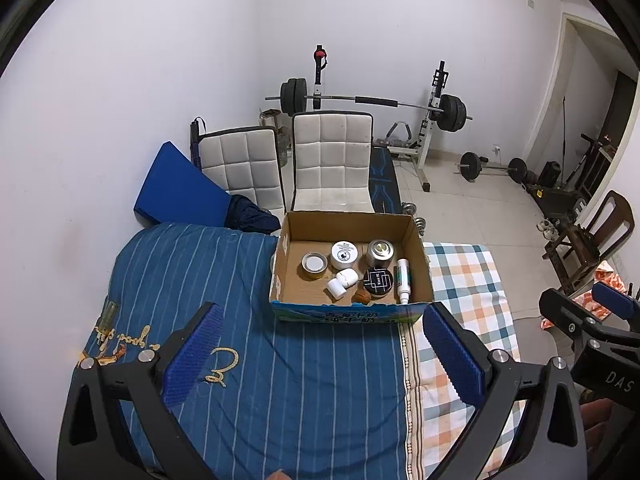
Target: Organize rigid objects
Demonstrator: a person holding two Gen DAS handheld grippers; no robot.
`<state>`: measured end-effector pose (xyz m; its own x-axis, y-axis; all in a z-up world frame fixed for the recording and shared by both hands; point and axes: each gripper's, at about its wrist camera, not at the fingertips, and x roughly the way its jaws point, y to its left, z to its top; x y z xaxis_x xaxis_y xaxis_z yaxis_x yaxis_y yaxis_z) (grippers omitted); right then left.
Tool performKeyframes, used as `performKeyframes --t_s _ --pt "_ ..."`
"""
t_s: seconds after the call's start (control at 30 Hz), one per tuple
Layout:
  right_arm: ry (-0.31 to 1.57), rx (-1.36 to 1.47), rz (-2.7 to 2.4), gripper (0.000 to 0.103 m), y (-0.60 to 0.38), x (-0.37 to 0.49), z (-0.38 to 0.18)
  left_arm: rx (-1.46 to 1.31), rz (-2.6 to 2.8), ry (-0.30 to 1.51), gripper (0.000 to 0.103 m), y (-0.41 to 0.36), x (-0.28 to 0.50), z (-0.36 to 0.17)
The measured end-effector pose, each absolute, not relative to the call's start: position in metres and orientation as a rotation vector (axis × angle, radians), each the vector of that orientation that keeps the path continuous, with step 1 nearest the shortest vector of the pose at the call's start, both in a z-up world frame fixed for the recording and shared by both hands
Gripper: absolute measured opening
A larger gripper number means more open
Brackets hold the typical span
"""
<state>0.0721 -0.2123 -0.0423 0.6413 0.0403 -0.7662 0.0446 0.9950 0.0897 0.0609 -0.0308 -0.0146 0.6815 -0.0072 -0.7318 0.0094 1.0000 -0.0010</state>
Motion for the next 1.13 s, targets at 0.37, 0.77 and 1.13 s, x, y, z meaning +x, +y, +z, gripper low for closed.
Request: performKeyframes --t_s 0.37,0.77,1.13 --pt "0.874 0.101 0.003 0.103 -0.2117 0.0716 -0.0416 0.003 -0.002 0.814 0.102 -0.0297 0.0598 -0.0116" --pt "0.876 0.102 -0.003 0.103 -0.2124 0.0672 -0.0393 0.007 -0.004 0.817 0.102 -0.0316 0.0603 -0.0124" --pt "0.879 0.104 -0.008 0.103 -0.2128 0.0655 -0.0388 -0.003 -0.004 0.793 0.102 -0.0316 0.0570 -0.0156"
